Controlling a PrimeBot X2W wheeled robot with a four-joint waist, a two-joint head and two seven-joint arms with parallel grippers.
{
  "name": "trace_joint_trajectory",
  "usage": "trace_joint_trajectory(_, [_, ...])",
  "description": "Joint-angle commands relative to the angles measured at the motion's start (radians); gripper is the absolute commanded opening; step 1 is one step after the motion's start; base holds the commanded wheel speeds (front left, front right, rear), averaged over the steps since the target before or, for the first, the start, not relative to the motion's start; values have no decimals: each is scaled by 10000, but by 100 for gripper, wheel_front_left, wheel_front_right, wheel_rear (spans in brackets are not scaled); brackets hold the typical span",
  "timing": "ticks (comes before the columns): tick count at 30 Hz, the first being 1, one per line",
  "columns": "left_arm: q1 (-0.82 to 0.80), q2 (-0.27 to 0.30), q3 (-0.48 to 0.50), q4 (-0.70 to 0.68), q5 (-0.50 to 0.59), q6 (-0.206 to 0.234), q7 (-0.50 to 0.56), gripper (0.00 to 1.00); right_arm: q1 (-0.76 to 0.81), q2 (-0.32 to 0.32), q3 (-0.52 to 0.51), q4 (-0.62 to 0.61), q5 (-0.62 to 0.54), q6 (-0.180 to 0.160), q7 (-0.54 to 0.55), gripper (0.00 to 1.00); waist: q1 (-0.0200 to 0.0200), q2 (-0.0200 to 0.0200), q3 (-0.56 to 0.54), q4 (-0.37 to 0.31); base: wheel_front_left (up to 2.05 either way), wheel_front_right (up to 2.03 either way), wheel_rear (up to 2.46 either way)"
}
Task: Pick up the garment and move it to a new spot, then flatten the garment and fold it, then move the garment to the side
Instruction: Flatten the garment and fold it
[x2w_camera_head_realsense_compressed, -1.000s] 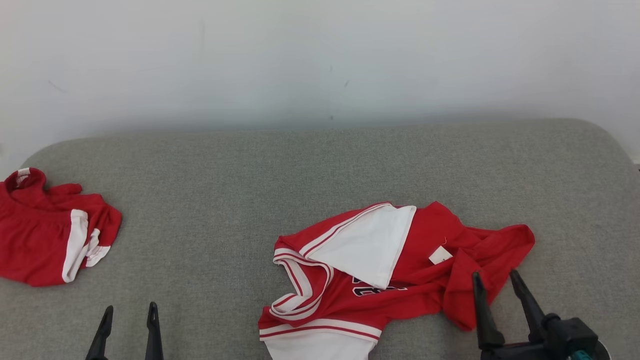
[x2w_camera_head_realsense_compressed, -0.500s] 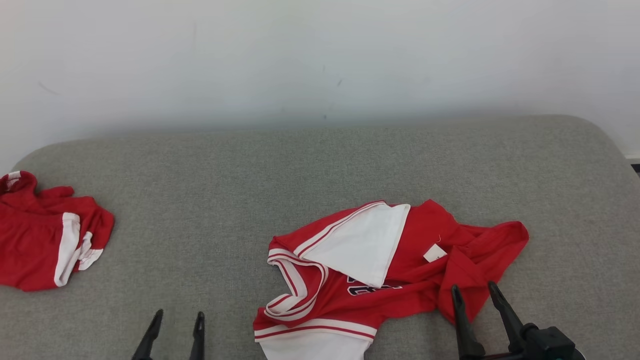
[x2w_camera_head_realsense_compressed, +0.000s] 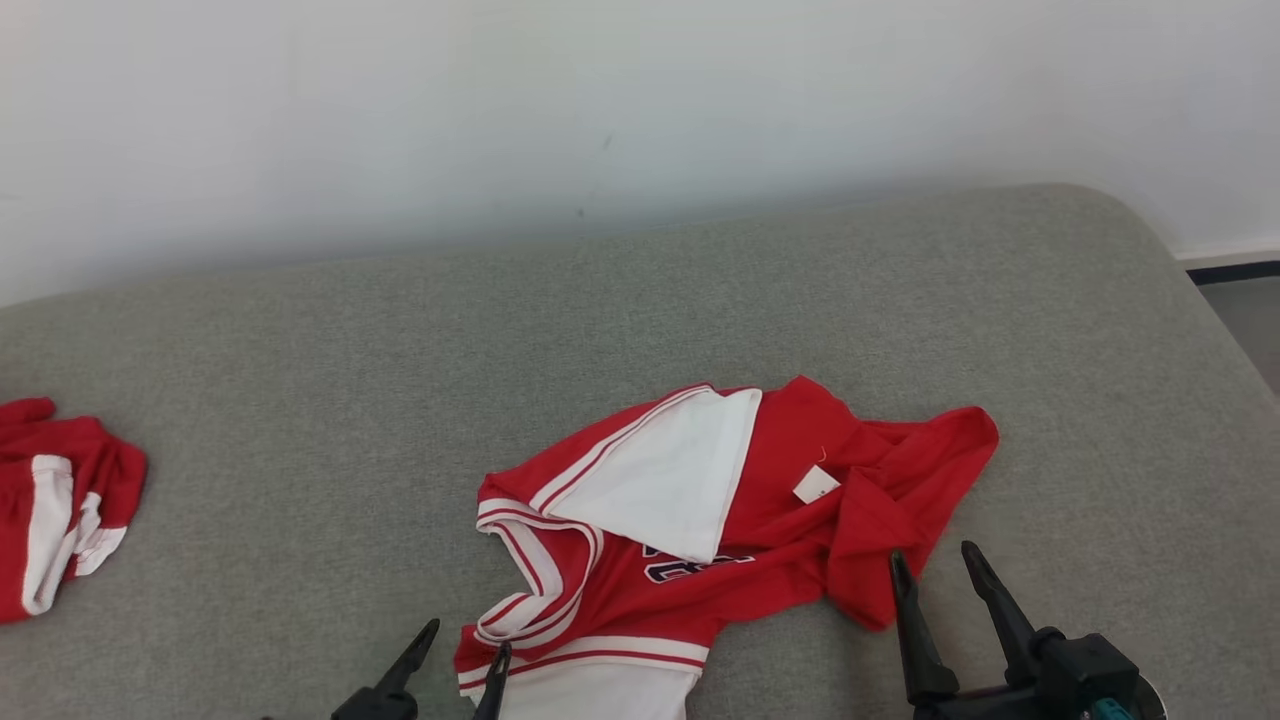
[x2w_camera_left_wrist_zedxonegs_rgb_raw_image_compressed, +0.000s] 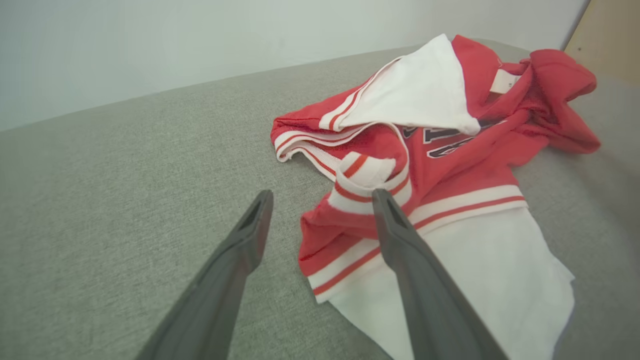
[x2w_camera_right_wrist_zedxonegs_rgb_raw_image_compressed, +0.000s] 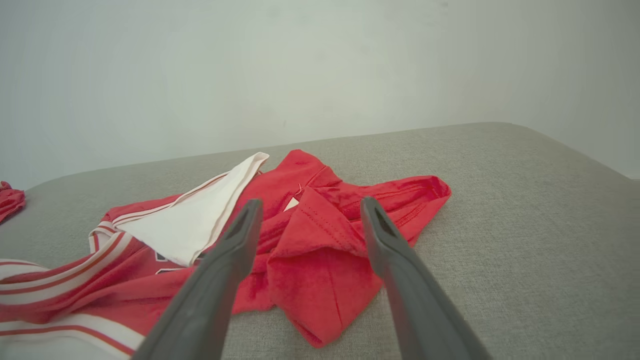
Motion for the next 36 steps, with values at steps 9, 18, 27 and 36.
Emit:
trace_joint_trajectory(9, [-1018,365,-953,1047,-650,24,-33,75,-208,0,-93,-17,76,-23,-14,100,0,-1,358,-544,0,0,0])
trace_joint_trajectory(18, [-1478,411,-224,948,-808,86,-33,0,-177,79,-165,-109,78,-23,-14,100,0,-1,414,-132,0,0,0])
trace_joint_trajectory(27, [-1747,1105,1320,829,-844,123,-33,0,-459,78,-154,37,-3,-23,-14,100,0,-1,492,269,0,0,0])
trace_joint_trajectory(36, [-1492,1135,2066,1285,-681,266,-33,100,-481,63,-10,147,87,-23,-14,100,0,-1,442,82,0,0,0])
